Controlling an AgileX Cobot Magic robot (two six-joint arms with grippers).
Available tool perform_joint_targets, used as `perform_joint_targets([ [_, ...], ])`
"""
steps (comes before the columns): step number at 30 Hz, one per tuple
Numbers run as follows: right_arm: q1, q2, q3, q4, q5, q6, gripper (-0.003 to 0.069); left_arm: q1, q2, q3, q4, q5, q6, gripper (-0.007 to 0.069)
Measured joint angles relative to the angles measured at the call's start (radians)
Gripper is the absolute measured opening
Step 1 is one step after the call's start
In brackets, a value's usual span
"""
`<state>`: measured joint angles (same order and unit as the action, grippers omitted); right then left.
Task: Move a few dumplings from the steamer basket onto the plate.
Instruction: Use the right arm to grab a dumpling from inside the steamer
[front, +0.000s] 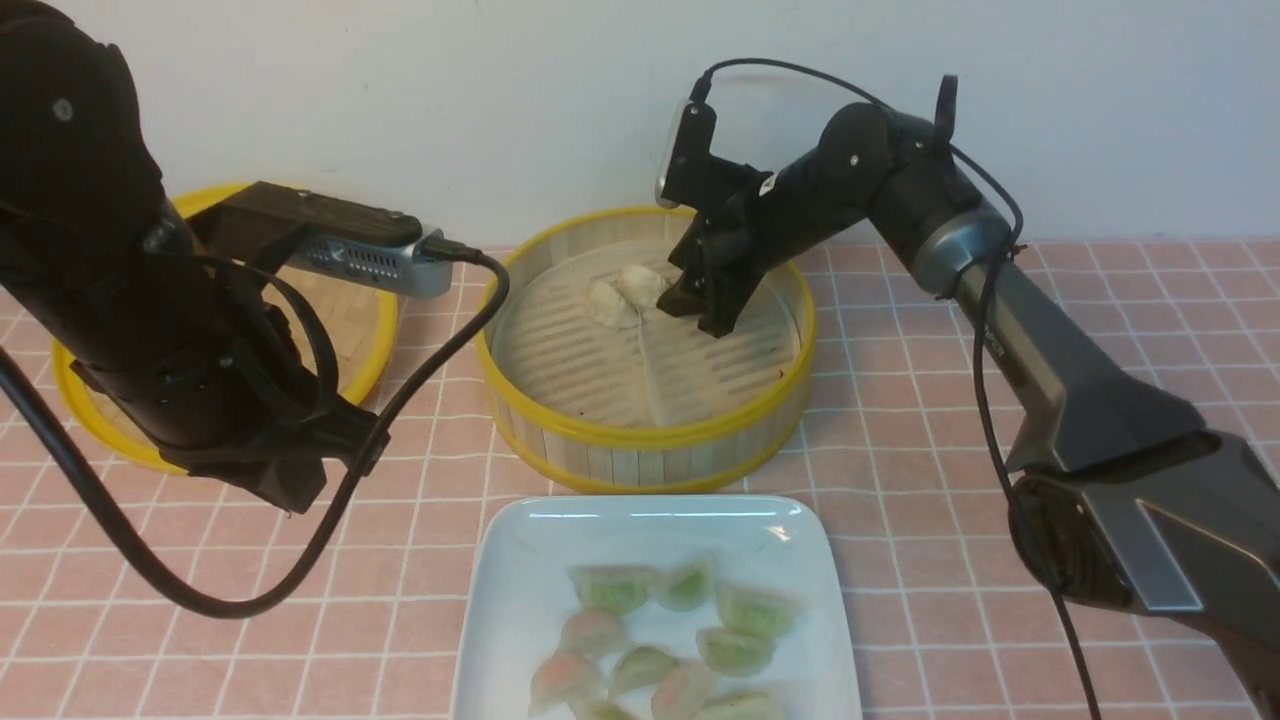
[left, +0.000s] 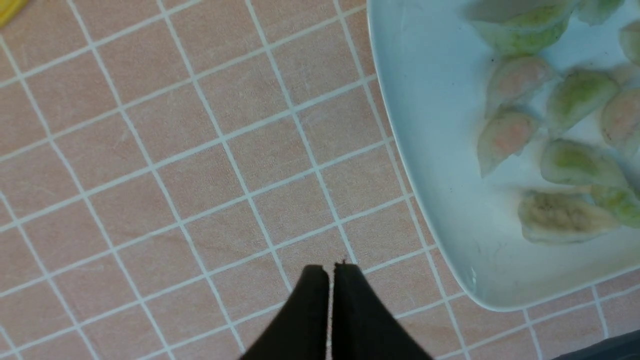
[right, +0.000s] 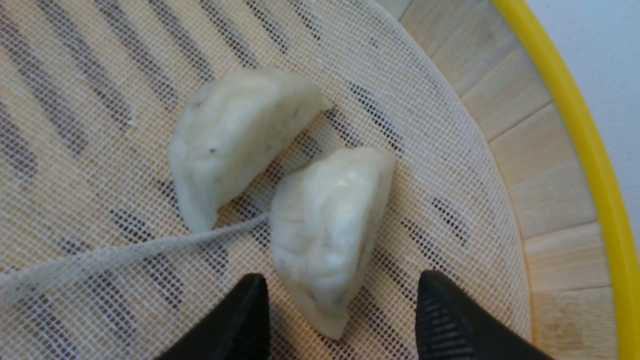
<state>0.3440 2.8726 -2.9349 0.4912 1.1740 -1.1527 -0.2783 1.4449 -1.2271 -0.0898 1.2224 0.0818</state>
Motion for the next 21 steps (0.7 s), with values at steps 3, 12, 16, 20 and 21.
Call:
perform_joint_targets([
  [3, 0.000, 0.004, 0.000, 0.001, -0.012, -0.001, 0.0372, 0.000, 0.000, 0.000, 0.000, 0.000, 0.000, -0.0006],
  [12, -0.006, 0.021, -0.007, 0.031, -0.022, -0.001, 0.0311, 0.000, 0.000, 0.000, -0.001, 0.001, 0.000, -0.0006],
  [16, -0.006, 0.022, -0.007, 0.031, -0.005, -0.010, 0.0165, 0.000, 0.000, 0.000, -0.001, 0.001, 0.000, -0.0006],
  [20, -0.006, 0.022, -0.007, 0.019, 0.000, -0.012, 0.0035, 0.000, 0.000, 0.000, -0.002, 0.001, 0.000, -0.0006],
  [21, -0.006, 0.021, -0.008, 0.007, 0.005, -0.008, 0.0020, 0.000, 0.000, 0.000, -0.002, 0.001, 0.000, -0.0006],
])
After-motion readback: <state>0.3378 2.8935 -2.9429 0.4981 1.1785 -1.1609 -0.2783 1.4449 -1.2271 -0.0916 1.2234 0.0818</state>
